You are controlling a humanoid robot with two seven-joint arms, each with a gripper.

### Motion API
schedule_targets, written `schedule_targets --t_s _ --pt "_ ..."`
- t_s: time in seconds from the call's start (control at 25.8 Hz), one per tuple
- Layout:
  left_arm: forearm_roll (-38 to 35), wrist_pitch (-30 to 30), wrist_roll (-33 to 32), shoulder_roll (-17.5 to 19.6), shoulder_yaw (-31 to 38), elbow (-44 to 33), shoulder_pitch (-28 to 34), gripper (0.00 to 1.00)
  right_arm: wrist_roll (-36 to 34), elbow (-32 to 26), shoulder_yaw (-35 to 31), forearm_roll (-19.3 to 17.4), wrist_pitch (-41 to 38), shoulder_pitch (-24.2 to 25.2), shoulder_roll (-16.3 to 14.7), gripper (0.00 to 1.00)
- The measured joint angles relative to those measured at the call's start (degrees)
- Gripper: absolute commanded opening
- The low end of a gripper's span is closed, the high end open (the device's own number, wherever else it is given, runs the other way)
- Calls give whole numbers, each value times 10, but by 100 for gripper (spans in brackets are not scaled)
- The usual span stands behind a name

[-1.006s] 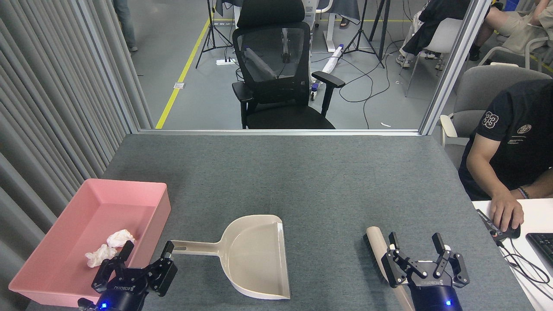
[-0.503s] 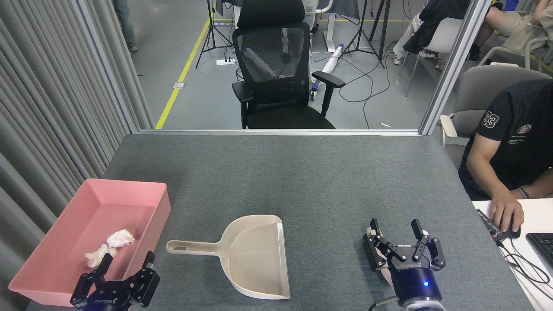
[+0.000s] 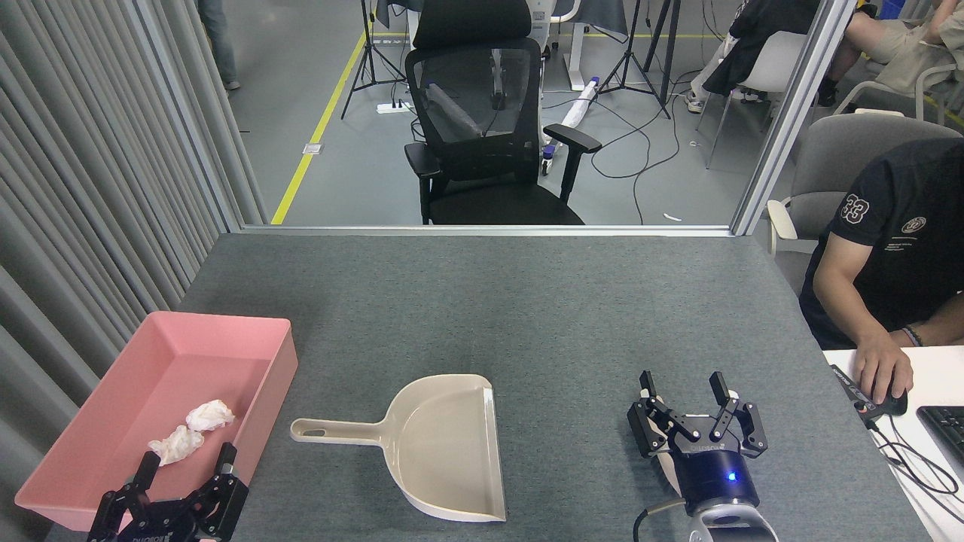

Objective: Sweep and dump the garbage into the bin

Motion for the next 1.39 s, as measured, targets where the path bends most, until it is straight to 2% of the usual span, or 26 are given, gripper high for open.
schedule_targets --t_s 0.27,0.97,1.39 --pt "2 -5 24 0 4 0 4 99 0 9 17 19 14 -3 -1 98" --pt "-1 -2 22 4 1 1 -3 99 -3 7 25 16 11 9 4 98" --pt "-12 5 21 5 0 14 -33 99 -13 -24 29 15 10 77 5 98"
